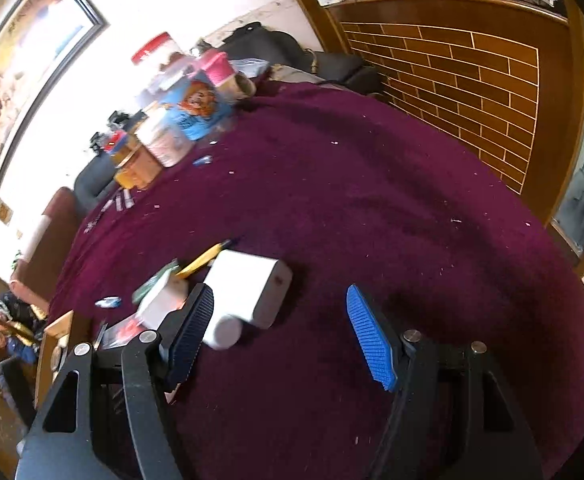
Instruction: Organize rigid objects
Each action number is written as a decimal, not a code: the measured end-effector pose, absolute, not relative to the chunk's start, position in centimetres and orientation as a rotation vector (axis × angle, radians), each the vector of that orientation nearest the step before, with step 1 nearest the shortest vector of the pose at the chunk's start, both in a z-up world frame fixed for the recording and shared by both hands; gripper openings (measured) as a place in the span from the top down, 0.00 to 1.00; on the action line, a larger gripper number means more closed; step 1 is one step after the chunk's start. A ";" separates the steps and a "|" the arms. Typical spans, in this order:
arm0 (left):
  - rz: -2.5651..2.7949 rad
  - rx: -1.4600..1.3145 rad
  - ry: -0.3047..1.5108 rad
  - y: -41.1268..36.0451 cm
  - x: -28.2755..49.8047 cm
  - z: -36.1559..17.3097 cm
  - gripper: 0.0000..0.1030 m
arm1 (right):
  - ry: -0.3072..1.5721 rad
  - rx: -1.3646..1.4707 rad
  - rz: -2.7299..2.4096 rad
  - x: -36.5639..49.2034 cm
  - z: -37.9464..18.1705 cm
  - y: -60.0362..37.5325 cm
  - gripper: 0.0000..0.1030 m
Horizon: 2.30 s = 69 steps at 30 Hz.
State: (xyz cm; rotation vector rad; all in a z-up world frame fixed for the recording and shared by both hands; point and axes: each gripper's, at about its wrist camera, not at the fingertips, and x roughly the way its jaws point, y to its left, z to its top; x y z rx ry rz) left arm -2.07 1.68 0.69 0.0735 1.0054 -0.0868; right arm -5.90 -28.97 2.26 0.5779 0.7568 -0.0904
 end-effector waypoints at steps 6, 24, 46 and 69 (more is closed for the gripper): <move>-0.090 0.064 1.005 1.6 -2.2 0.4 0.01 | 0.767 0.576 -0.114 -4.6 0.2 -28.8 0.33; -0.090 0.065 1.004 1.5 -1.9 0.3 0.01 | 0.741 0.623 -0.140 -5.5 -0.3 -29.7 0.33; -0.090 0.065 1.002 1.5 -1.8 0.2 0.01 | 0.739 0.652 -0.128 -5.5 -0.5 -30.0 0.33; -0.039 0.039 1.001 1.4 -1.3 0.0 0.01 | 0.746 0.645 -0.090 -5.2 -0.6 -29.7 0.32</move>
